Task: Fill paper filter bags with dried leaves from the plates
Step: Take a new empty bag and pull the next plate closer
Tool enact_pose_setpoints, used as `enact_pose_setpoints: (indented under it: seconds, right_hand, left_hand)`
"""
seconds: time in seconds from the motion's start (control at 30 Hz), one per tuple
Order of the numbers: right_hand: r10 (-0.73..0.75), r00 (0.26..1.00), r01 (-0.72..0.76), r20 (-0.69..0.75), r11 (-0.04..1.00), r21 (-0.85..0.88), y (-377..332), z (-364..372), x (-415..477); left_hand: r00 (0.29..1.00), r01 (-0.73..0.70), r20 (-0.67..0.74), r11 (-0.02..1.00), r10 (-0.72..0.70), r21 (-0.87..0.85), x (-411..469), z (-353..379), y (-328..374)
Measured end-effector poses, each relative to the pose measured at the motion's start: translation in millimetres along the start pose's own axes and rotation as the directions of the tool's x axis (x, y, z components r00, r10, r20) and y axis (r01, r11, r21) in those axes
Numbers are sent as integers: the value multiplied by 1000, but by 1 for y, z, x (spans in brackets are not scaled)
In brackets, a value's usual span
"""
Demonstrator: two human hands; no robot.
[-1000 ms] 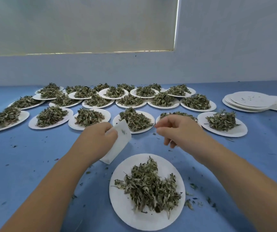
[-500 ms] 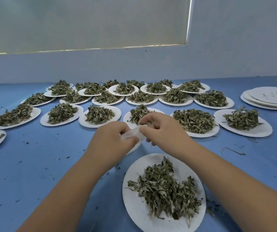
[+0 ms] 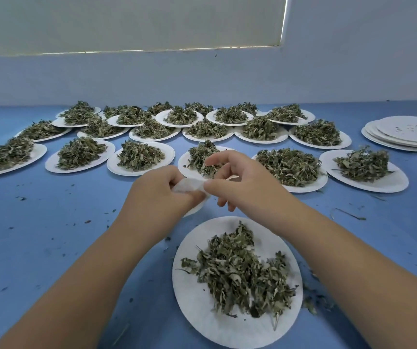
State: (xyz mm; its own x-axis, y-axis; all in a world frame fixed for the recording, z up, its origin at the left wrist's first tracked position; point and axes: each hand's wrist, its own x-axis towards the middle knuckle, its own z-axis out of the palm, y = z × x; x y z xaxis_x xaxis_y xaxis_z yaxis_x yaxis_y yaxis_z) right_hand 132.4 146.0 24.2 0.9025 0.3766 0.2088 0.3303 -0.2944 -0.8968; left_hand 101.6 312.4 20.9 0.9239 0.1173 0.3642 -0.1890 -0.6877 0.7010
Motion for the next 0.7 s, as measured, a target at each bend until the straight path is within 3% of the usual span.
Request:
enact_pose_setpoints:
  seconds: [0.37,0.57,0.7]
  right_hand:
    - [3,995,-6,-99,1000,-22,-2,9,1]
    - [-22,993,15,-117,998,-58,-2,7,1]
    - [-113,993,108,-21,980,-165,-4,2,-4]
  left_hand:
    - [989,-143,43,988,140,53,-9,12,8]
    - [996,-6,89,1000,5,12,-7,6,9]
    - [992,39,116,997,-47,66,-8,4,9]
